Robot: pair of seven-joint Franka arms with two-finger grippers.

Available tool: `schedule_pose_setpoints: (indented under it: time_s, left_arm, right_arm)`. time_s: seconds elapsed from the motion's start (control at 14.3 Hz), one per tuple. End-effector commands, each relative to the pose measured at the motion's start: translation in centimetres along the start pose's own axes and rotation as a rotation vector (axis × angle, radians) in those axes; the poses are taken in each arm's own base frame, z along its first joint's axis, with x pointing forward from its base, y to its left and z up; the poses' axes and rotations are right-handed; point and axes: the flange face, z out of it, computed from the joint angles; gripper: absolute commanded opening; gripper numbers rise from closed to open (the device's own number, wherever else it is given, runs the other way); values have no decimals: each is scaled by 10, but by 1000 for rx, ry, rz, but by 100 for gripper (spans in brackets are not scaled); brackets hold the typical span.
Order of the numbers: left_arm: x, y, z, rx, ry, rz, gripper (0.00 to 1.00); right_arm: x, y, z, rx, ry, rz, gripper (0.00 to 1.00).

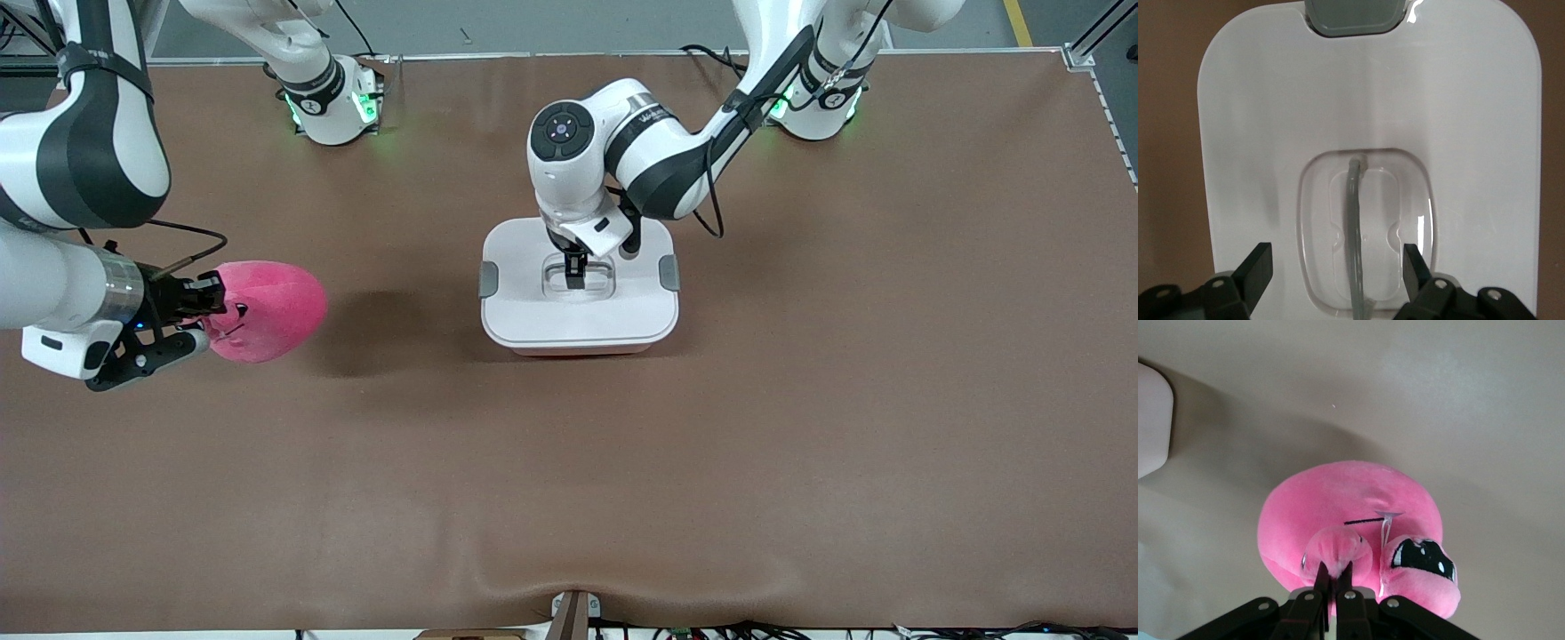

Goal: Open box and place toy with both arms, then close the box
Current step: 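Grasp the lid handle with the left gripper while the right gripper grasps the toy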

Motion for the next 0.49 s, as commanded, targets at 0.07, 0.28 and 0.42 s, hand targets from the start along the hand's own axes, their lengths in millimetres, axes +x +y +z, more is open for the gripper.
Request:
schedule_pose_setpoints:
  time_s: [0.07,0.28,0.42]
  left_arm:
    - [-6,2,3,-21,9,-18,85]
    - [-8,1,10,-15,13,-35,83]
    - [-8,2,12,-15,11,-35,81]
  right_arm:
    - [-3,-15,-27,-3,41,-99,0]
    - [-9,-37,-45,-22,68,-217,0]
    - [-8,-58,-50,-26,74,-275,0]
